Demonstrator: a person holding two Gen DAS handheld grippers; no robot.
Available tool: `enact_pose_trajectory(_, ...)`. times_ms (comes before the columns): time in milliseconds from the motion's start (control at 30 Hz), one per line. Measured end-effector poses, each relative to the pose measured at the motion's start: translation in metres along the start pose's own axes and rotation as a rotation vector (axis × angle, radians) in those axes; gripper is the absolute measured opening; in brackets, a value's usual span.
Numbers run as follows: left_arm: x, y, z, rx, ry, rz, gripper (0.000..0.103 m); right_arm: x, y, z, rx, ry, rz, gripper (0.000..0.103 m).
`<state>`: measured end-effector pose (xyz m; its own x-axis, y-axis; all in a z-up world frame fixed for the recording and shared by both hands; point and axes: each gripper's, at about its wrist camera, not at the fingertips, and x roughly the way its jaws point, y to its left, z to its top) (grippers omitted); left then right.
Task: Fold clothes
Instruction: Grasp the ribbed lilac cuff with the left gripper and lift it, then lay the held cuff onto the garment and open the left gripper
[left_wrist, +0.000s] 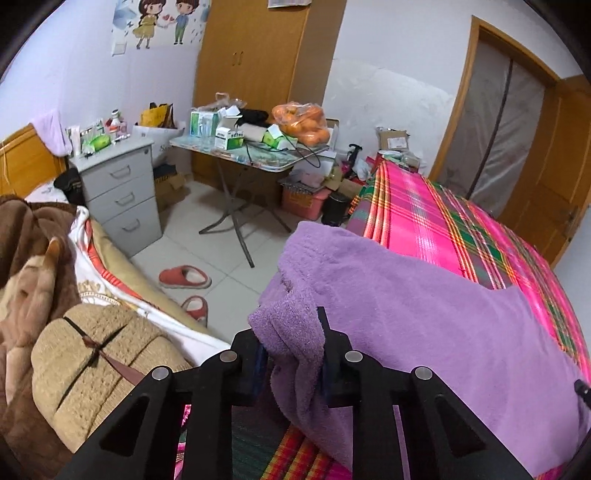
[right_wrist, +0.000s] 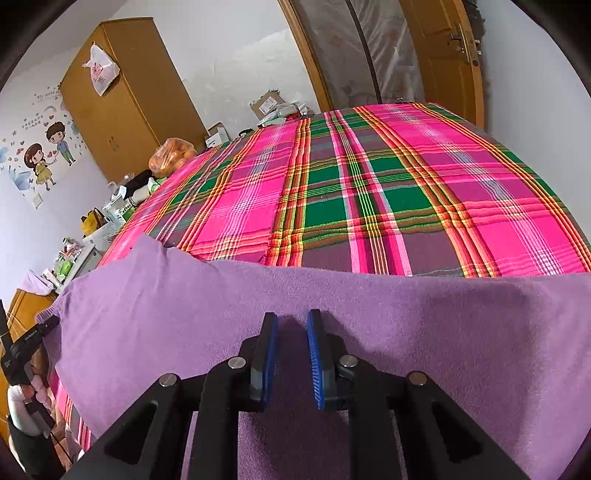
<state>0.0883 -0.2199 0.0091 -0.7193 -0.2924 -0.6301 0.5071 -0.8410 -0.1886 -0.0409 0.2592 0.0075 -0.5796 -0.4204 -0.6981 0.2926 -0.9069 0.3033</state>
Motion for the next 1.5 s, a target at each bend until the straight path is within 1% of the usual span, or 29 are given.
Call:
enact_pose_trajectory(367,-0.024,-0.039,0.015,0.076,-0.056,-0.056,0.02,-0.001,-0.002,-0.001,0.018,-0.004,0.018,0.017)
enact_pose_trajectory(633,-0.046,-0.104,0.023,0.192,-0.099,-0.122,0.019,-0.002,-0.01,-0.002,0.065,-0.013,0.064,0.017)
enact_pose_trajectory(767,-0.053,-0.143,0.021,0.256,-0.101,-0.169,0.019,-0.002,-0.012,-0.002,0.079,-0.015,0.078,0.017)
enact_pose_trajectory(900,-0.055,-0.182,0.015,0.317,-0.094,-0.225,0.019,-0.002,-0.014,-0.003,0.088,-0.017,0.088,0.017)
enact_pose_trajectory(1033,-0.06,-0.211,0.004,0.369,-0.084,-0.305,0.019,-0.001,-0.014,-0.002,0.093,-0.017,0.092,0.017)
enact_pose_trajectory(1133,-0.063,-0.228,-0.014,0.42,-0.06,-0.394,0.019,-0.002,-0.014,-0.003,0.095,-0.017,0.094,0.017)
enact_pose_trajectory(1200,-0.061,-0.239,-0.03,0.47,-0.024,-0.459,0.019,-0.002,-0.014,-0.003,0.096,-0.018,0.094,0.017)
enact_pose_trajectory(1300,-0.055,-0.254,-0.056,0.528,0.047,-0.537,0.018,-0.003,-0.014,-0.003,0.097,-0.018,0.095,0.017)
enact_pose_trajectory(1400,-0.049,-0.262,-0.076,0.564,0.105,-0.565,0.018,-0.003,-0.014,-0.003,0.098,-0.018,0.096,0.017)
enact_pose_trajectory(1500,-0.042,-0.267,-0.085,0.59,0.153,-0.575,0.019,-0.003,-0.014,-0.003,0.099,-0.017,0.097,0.017)
